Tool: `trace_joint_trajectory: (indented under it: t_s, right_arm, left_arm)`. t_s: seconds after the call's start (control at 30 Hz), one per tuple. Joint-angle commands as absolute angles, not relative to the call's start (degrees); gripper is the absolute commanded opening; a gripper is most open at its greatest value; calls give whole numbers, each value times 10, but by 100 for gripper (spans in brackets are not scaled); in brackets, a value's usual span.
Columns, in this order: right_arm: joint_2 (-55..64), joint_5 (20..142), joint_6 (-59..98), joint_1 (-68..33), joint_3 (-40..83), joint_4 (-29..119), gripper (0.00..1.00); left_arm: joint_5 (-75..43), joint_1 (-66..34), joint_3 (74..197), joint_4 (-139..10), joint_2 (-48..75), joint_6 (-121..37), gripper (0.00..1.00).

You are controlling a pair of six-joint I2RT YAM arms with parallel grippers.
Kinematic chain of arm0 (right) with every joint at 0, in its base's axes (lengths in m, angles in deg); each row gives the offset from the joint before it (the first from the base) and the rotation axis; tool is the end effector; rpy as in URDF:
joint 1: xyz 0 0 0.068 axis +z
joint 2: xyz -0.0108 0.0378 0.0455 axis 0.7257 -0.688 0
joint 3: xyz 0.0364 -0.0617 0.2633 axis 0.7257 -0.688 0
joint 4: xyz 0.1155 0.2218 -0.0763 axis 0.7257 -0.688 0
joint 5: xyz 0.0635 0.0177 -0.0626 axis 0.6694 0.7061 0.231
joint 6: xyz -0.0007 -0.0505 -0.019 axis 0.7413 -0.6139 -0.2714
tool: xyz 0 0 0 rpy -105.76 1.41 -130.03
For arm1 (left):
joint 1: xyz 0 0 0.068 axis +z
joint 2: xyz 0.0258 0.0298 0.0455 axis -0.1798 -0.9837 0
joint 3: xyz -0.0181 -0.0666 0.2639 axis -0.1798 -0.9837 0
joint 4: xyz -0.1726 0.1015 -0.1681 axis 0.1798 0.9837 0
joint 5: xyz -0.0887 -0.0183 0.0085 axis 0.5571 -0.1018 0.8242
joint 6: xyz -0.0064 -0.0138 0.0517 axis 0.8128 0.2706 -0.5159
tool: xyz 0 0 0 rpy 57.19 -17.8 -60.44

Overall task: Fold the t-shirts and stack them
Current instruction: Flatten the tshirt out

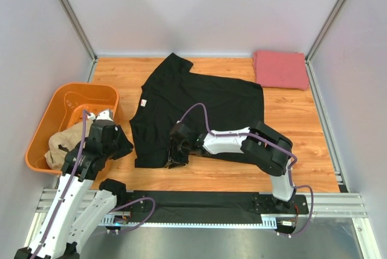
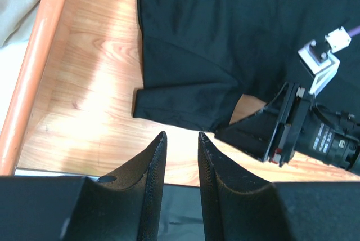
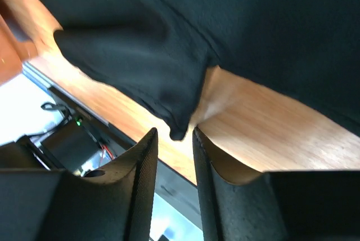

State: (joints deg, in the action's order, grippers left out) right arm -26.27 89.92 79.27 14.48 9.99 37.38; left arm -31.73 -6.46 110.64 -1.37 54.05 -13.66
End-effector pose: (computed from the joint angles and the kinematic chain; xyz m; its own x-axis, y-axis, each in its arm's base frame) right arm 0.1803 0.3454 0.1285 -0.9998 0.0182 -0.0120 0.0071 0.7921 0.6104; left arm 0.0983 -0.0249 0.2945 -0.6826 -0.4543 -0.5724 -0.2985 0.8883 -0.3490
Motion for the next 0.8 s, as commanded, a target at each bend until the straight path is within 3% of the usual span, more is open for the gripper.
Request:
trace_joint_trajectory:
  t_s: [0.0,0.1,0.3,0.33,0.43,0.77]
  right_arm:
    - [-282,838,818,151,124,328,33]
    - [-296,829,820,149,146,302,29]
    - [-300,831,798,148,156,239,12]
    - [-287,829,774,146,149,223,7]
    - [-265,841,710,141,121,232,3]
    - [-274,950,582,121,84,259,8]
  left_arm:
    - [-314,-63,1122,-5,551,-148,36]
    - [-313,-63,1122,-5,553,-150,36]
    - [-306,-63,1123,-9,538,-159,37]
    - [-297,-63,1124,-10,534,-160,37]
    - [-261,-63,1112,-24,509,-164,36]
    - [-198,-63,1073,-113,380,-151,36]
